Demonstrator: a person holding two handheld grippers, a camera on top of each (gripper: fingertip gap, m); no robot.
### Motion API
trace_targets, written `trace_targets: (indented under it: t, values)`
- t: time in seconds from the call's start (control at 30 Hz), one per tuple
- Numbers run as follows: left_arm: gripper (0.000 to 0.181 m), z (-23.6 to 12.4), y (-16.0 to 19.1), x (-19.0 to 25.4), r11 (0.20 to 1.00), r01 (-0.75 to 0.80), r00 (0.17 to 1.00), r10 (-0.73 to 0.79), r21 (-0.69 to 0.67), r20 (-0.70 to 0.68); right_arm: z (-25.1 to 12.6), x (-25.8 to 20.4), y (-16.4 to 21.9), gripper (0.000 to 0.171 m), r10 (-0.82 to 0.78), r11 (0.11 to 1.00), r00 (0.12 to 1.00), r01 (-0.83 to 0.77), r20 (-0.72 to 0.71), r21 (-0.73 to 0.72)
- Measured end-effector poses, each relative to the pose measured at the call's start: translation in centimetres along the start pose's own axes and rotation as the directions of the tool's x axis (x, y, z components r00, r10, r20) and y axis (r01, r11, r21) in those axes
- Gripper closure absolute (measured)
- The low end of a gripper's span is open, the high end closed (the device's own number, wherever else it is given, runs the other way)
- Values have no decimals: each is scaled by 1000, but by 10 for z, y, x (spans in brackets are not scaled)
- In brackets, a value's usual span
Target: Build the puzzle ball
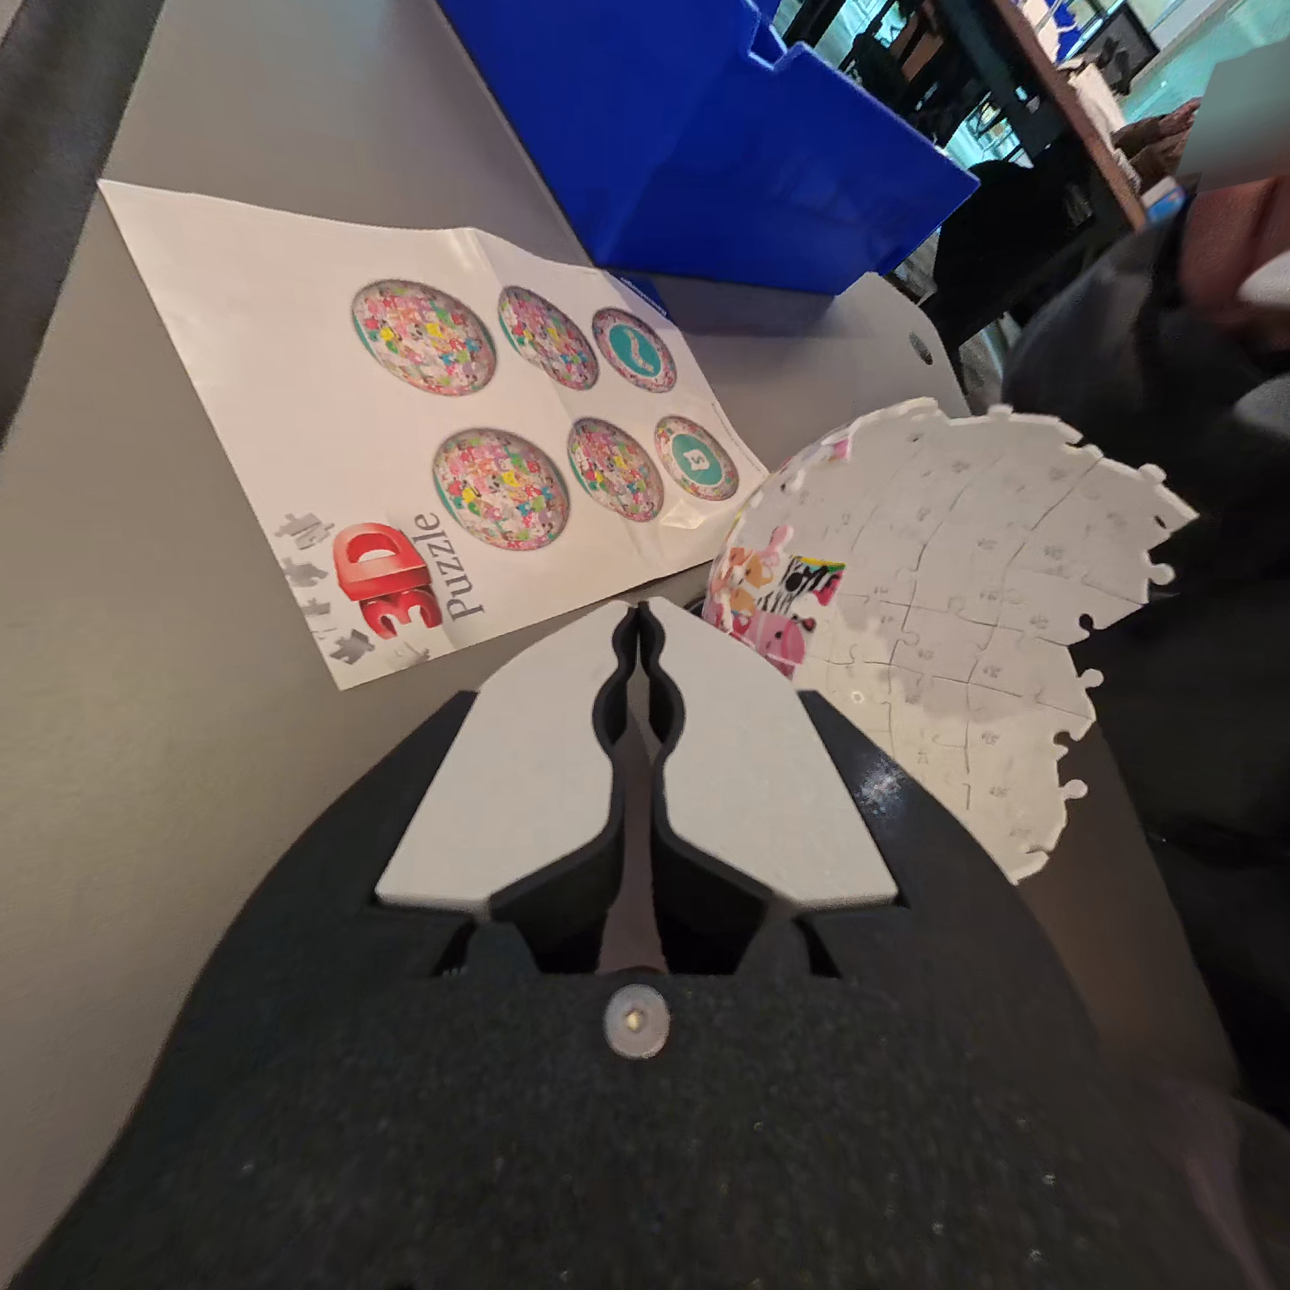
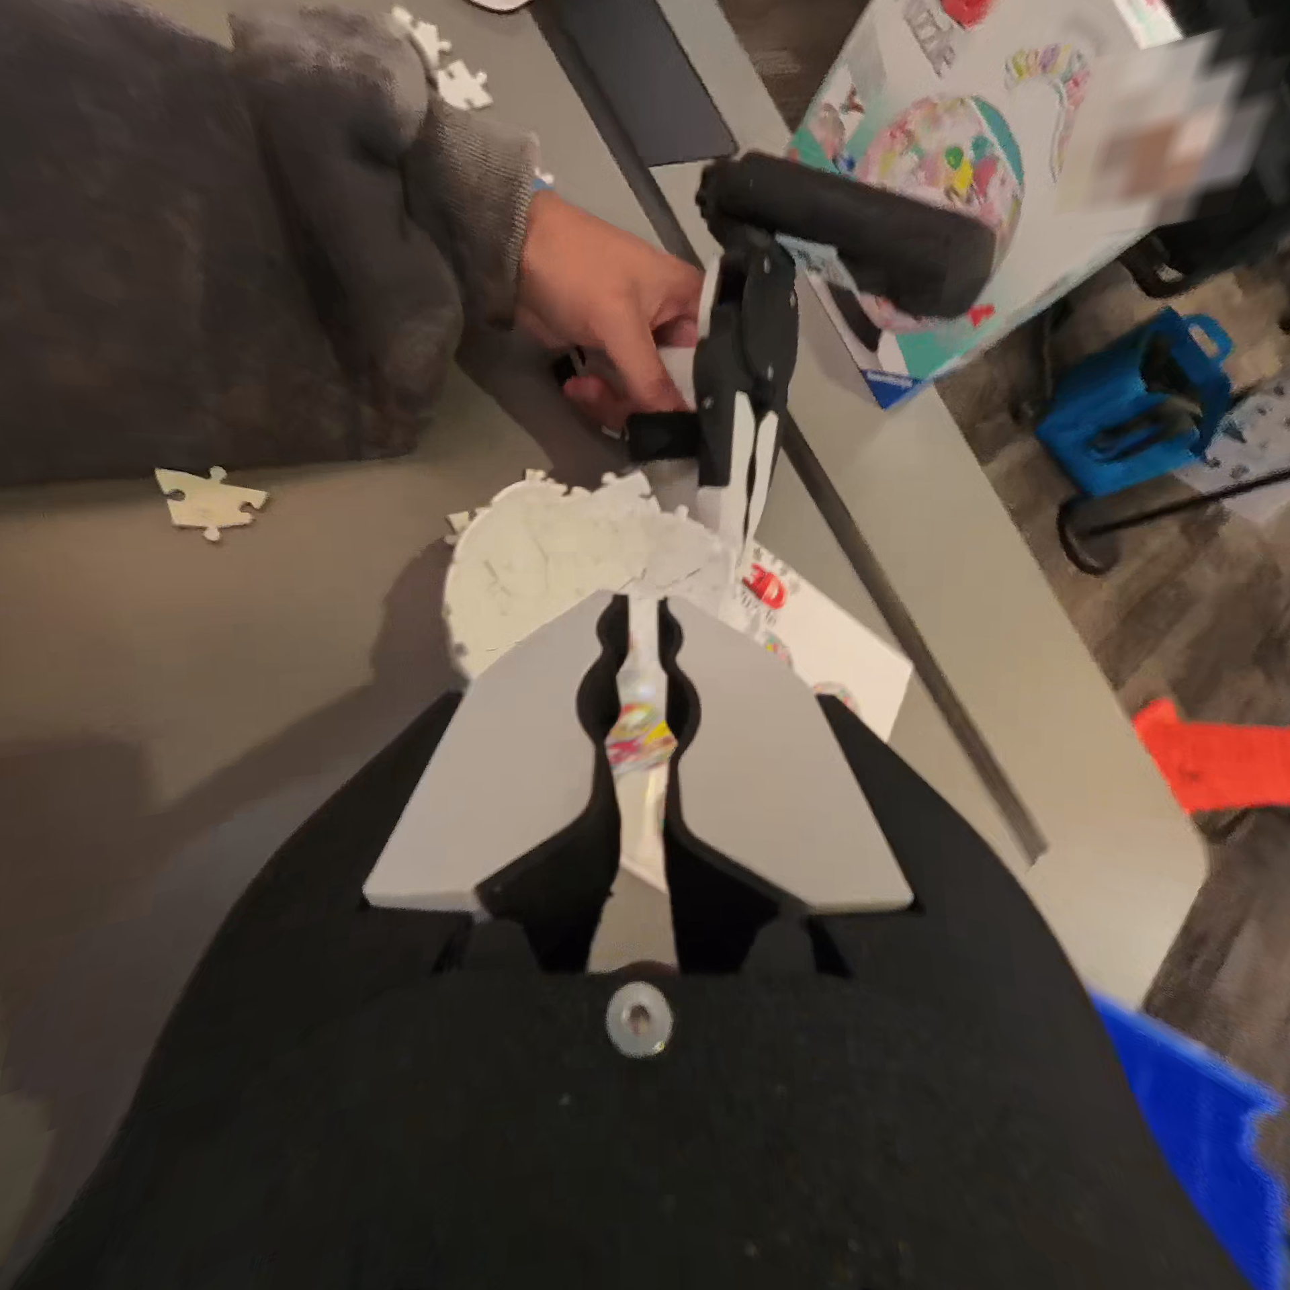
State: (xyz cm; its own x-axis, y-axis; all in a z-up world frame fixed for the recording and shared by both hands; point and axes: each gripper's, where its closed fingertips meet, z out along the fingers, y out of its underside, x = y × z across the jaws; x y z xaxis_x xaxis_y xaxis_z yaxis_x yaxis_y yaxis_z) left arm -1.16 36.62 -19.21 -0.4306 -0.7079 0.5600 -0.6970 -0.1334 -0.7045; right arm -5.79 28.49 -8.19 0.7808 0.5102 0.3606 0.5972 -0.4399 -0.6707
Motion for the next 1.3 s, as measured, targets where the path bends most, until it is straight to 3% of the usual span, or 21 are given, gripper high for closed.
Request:
trace_targets:
  t: [0.1,0.3,0.83,1.1,1.3]
  values:
    - [181,0,0,2,1000,-9,1000,9,-4,-7,-5,-14,15,132,106,994,991,-104,-86,30]
    - [181,0,0,3,1000,-21,1000,21,-1,-11,5,-12,15,114,292,953,949,-278,-121,124]
    - [181,-9,-11,3,997,-16,1000,17,77,-14,20,-20,53,110,343,932,933,-324,-112,160]
    - [181,-4,-13,9,997,-21,999,24,74,-39,23,-38,54,102,248,959,952,-215,-182,182]
    - [181,-3,-13,9,997,-16,999,19,76,-39,10,-35,42,107,219,958,969,-192,-111,213]
